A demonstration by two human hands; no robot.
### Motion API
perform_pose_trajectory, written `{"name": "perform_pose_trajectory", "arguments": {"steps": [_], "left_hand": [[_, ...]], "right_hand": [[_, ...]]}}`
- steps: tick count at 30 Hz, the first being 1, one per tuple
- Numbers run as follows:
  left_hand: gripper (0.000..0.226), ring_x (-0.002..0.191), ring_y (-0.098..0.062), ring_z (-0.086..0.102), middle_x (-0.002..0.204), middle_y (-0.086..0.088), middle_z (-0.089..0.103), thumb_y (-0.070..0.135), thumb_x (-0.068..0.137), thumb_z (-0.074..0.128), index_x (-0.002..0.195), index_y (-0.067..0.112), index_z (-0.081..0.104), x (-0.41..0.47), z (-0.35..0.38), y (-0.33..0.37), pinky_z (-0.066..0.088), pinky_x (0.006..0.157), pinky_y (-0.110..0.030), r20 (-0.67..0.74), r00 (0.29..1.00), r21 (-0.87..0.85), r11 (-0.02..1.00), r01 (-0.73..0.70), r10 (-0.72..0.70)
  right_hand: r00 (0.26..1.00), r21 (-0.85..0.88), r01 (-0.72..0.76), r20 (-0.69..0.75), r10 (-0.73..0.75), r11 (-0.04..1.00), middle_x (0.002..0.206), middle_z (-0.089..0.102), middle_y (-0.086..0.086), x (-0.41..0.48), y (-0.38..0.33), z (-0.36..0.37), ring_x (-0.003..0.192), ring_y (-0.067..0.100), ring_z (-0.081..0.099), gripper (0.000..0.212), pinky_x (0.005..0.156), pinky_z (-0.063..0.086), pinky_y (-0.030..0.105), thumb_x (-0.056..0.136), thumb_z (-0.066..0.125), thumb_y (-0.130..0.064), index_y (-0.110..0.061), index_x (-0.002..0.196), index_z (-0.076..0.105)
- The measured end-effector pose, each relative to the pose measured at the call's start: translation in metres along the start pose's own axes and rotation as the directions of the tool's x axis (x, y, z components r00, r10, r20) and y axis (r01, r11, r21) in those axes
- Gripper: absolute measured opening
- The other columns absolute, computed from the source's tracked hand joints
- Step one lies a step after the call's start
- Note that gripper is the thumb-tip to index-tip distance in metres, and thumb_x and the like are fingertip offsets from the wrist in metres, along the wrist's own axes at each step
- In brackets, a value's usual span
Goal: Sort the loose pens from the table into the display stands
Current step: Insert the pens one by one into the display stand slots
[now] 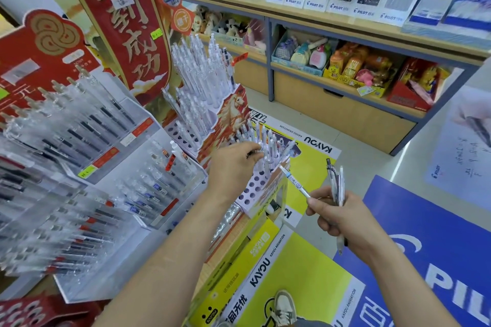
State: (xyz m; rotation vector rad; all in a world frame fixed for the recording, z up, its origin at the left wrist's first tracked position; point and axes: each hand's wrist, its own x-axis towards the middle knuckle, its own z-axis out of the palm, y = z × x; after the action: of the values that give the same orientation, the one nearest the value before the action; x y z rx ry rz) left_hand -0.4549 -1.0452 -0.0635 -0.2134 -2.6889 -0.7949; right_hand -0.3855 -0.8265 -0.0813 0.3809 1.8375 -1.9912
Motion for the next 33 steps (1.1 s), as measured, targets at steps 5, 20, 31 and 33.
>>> {"name": "perform_pose_trajectory", "arguments": {"steps": [5,20,31,33], "left_hand": [[0.02,0.073,-0.019,0.068,0.086,-0.006,0.075,0.019,0.081,0.076,0.097,0.007,0.076,-0.003,0.005,-0.009,0.044,0.073,-0.017,-0.005,1.0,0.006,1.0,0.028,-0.028],[0.024,0.09,-0.019,0.057,0.09,0.004,0.058,0.032,0.098,0.053,0.109,0.021,0.071,0.014,0.01,-0.004,0.05,0.073,-0.037,0.319,0.934,0.197,0.976,0.098,-0.159],[0.018,0.072,-0.012,0.066,0.08,0.011,0.069,0.02,0.096,0.057,0.106,0.026,0.071,-0.017,-0.038,0.021,0.057,0.063,-0.032,0.059,0.91,-0.347,0.846,0.404,-0.41],[0.016,0.076,-0.008,0.064,0.084,0.012,0.07,0.02,0.095,0.059,0.105,0.021,0.072,-0.024,-0.054,0.032,0.056,0.069,-0.03,-0.063,0.955,-0.291,0.92,0.261,-0.29]], "right_hand": [[1.0,0.082,-0.027,-0.01,0.028,0.996,0.07,0.065,0.01,-0.002,0.003,-0.001,0.046,0.014,0.042,0.007,0.039,0.028,0.02,0.088,0.066,-0.007,-0.003,0.093,0.061],[0.998,0.301,-0.059,0.016,0.057,0.952,0.068,0.065,0.005,-0.001,-0.003,0.01,0.054,0.01,0.049,0.016,0.035,0.03,0.016,0.083,0.067,0.0,-0.001,0.098,0.07],[0.98,0.371,-0.09,0.196,0.017,0.924,0.077,0.057,0.008,-0.004,-0.011,0.032,0.05,0.011,0.047,0.017,0.035,0.027,0.016,0.079,0.066,-0.003,-0.008,0.095,0.064],[0.975,0.345,-0.097,0.221,0.019,0.934,0.076,0.055,0.006,-0.003,-0.012,0.036,0.048,0.009,0.042,0.015,0.035,0.026,0.015,0.086,0.061,0.002,-0.01,0.095,0.063]]}}
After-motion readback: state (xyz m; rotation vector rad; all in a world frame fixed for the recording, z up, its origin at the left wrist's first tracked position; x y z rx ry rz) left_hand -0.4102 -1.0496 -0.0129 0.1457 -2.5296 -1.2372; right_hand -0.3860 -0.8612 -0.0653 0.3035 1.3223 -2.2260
